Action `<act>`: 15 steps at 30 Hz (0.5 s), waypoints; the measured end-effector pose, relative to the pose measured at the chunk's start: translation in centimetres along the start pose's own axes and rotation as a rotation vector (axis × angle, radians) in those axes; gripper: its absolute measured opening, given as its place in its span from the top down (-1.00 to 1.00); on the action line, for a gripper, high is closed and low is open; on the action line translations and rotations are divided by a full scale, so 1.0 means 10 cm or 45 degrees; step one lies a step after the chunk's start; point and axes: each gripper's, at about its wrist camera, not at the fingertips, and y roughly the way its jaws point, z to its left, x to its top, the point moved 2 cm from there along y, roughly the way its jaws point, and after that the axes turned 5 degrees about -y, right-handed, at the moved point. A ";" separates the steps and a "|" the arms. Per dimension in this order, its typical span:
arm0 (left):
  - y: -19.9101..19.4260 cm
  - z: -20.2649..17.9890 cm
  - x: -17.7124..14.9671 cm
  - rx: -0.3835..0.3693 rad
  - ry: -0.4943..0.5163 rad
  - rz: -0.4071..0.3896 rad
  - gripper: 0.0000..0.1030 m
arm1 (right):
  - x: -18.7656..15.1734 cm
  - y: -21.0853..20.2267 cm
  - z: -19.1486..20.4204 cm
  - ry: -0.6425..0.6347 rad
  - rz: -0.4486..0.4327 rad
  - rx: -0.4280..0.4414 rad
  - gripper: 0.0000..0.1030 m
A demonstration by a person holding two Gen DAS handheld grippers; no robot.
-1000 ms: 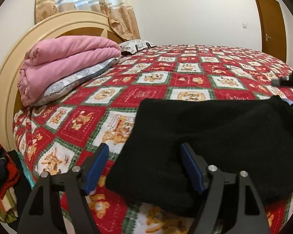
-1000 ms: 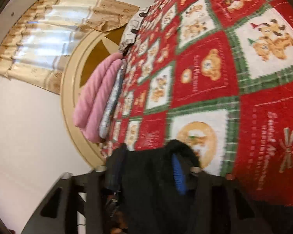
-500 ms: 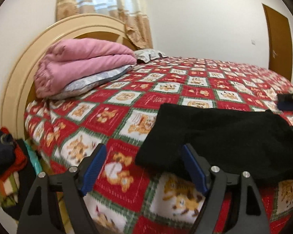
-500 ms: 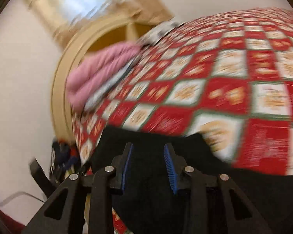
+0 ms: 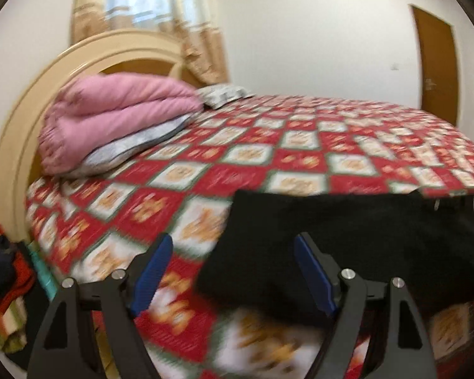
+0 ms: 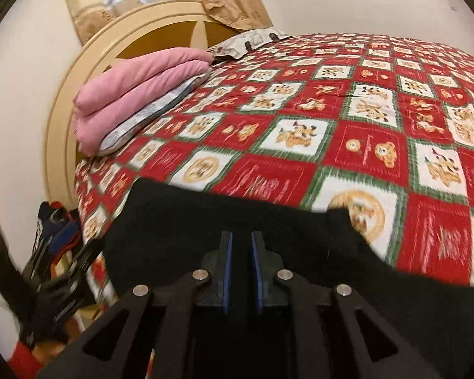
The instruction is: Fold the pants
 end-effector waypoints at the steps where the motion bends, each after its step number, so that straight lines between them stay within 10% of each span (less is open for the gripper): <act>1: 0.02 -0.11 0.04 -0.041 0.016 0.000 -0.61 | -0.05 -0.04 0.00 0.025 0.002 0.002 0.76; 5: 0.24 -0.51 0.07 -0.117 0.081 0.085 -0.61 | -0.25 -0.49 -0.33 0.186 -0.040 -0.038 0.76; 9: 0.51 -0.59 -0.14 -0.113 0.024 0.239 -0.62 | -0.34 -1.33 -1.11 0.372 -0.208 -0.306 0.69; 12: 0.48 -0.55 -0.16 -0.114 -0.005 0.226 -0.74 | -0.39 -1.96 -1.82 0.516 -0.279 -0.585 -0.30; 15: 0.51 -0.53 -0.15 -0.119 -0.039 0.246 -0.80 | -0.40 -2.42 -2.52 0.670 -0.337 -0.780 -0.43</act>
